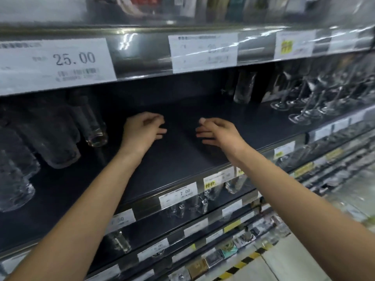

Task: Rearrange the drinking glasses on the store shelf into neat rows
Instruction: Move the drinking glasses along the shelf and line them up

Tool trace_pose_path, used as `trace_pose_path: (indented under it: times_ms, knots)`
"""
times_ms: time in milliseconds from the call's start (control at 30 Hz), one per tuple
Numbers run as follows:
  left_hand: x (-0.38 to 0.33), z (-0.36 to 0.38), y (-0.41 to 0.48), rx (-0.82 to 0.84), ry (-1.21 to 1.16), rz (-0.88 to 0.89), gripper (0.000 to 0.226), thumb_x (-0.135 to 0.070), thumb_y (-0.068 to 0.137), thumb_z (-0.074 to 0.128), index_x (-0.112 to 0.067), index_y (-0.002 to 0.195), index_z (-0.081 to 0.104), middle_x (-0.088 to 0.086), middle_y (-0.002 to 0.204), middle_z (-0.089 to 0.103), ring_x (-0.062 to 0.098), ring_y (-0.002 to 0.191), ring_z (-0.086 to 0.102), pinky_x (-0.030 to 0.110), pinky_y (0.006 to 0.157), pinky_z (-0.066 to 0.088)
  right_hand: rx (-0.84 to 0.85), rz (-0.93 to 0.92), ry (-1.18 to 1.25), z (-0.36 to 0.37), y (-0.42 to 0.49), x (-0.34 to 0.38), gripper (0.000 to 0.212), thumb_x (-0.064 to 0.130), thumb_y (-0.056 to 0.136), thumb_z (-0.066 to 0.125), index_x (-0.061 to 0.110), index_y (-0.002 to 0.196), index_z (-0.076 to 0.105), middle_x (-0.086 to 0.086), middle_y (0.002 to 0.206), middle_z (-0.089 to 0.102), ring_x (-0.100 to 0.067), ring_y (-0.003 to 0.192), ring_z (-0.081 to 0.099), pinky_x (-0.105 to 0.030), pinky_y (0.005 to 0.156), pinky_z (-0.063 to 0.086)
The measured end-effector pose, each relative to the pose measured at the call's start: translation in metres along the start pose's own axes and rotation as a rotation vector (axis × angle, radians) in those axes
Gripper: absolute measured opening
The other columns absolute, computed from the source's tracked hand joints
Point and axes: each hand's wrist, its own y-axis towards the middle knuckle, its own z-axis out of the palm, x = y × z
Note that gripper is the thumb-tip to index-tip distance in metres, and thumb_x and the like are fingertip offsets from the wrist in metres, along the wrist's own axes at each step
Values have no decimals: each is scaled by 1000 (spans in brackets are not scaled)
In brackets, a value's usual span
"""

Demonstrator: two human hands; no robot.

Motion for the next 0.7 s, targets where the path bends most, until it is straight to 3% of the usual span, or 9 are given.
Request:
trace_pose_path:
  times_ms: [133,367,533,600,700]
  knots:
    - [-23,58,0,156,-55,45,10,-16,97,58,-17,92,66,5,97,71,18,81,72,26,72,58,-179,-1,65,-57,5,-1,20,36,94,65,16,99,65,-8,99,74,-20,90,73,-29,70,55]
    - [-37,162,41,254,-26,67,18,-26,96,60,-11,104,65,2,98,70,18,93,71,31,84,59,-416,-41,-10,-134,55,-11,20,40,89,70,21,93,63,6,85,65,-10,79,61,-33,73,53]
    - [-23,227,106,197,61,73,29,-35,91,66,-14,111,65,2,108,68,15,101,66,36,95,54,-436,-27,-56,-183,123,-28,61,64,59,80,24,104,64,4,100,74,-19,96,71,-45,89,58]
    - [-16,250,128,167,85,59,32,-33,91,67,-12,115,63,4,113,67,17,105,64,33,95,53,-432,-28,-90,-197,143,-30,59,54,64,83,22,108,62,1,103,73,-20,99,70,-45,92,57]
    - [-7,279,157,129,114,48,38,-29,92,67,-9,123,58,4,115,63,15,98,61,15,74,49,-415,-16,-177,-207,160,-21,47,35,82,77,17,120,56,1,112,66,-18,104,64,-31,94,52]
